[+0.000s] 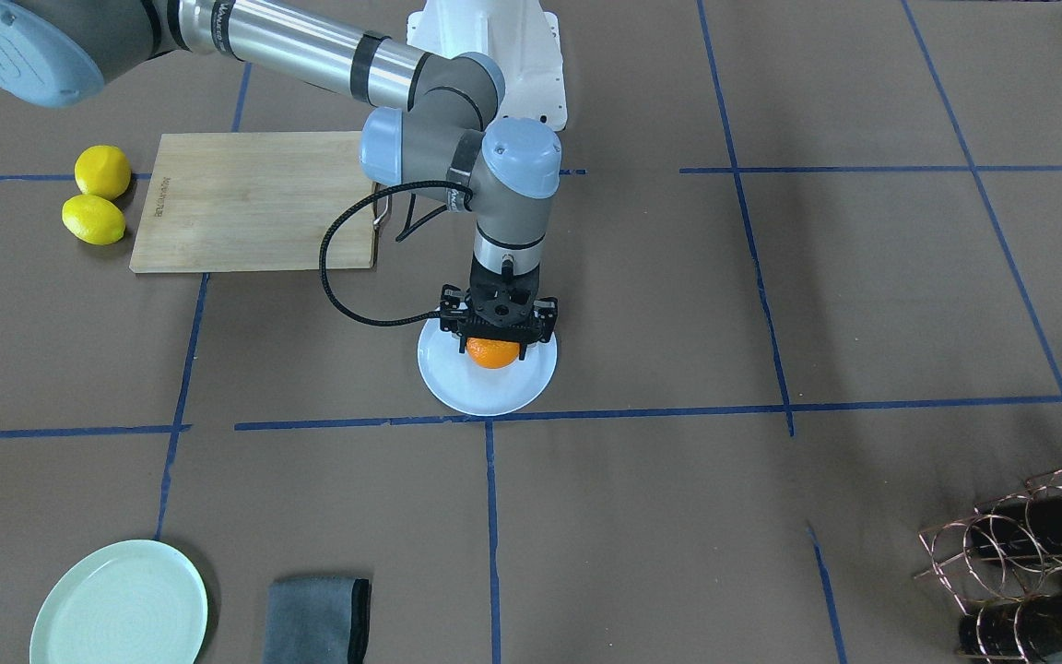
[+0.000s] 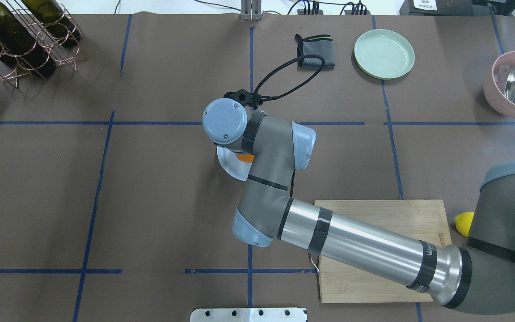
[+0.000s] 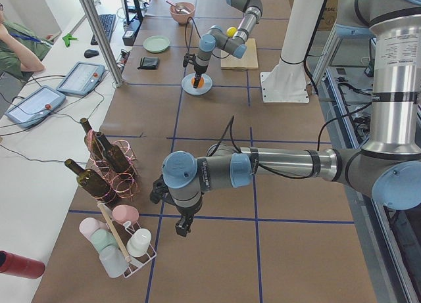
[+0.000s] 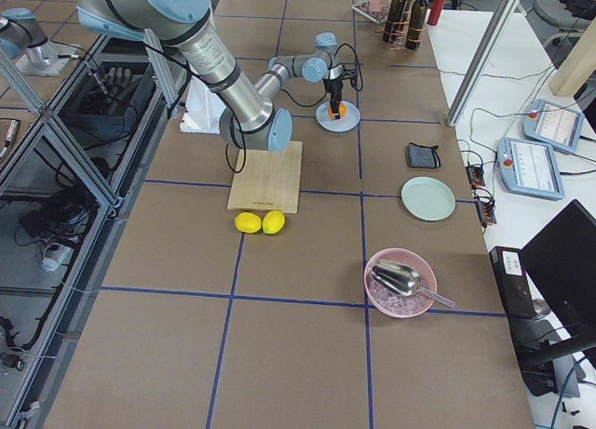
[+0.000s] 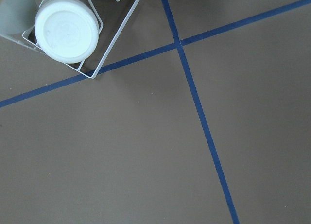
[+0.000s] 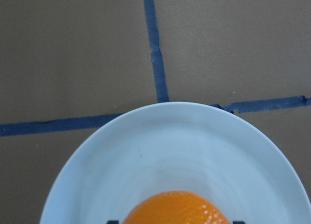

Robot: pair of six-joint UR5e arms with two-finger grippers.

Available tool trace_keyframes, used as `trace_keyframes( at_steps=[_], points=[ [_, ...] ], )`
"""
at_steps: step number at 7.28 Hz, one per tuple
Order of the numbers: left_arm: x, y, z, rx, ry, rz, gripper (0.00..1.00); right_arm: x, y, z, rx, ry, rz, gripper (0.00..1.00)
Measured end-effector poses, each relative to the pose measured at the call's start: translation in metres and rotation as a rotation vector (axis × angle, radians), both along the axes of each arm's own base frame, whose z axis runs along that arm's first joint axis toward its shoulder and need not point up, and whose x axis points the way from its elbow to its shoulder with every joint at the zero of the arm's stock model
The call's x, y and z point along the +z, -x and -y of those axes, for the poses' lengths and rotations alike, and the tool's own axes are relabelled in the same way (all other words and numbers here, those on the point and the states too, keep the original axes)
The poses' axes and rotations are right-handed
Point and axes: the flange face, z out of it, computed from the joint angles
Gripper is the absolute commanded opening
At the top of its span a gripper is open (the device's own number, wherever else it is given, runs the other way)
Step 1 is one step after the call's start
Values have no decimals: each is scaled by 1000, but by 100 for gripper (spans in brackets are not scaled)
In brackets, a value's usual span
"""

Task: Pick orange to plate
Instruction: 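Carry the orange with the right gripper over the light blue plate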

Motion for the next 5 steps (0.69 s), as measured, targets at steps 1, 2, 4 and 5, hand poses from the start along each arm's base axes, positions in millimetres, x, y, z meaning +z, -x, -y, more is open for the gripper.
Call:
trace_keyframes(
  at_steps=[1,2,4,5],
  points=[
    [1,0,-2,1,2,0,100,0,1,1,1,-8,-6,100],
    [2,0,-3,1,3,-1,100,-1,0,1,2,-17,-9,100],
    [2,0,-3,1,4,-1,100,-17,-14,12,-11,-32,11,100],
    [1,0,-3,-1,3,0,100,-29,-41,30,-35,-25,30,100]
  ],
)
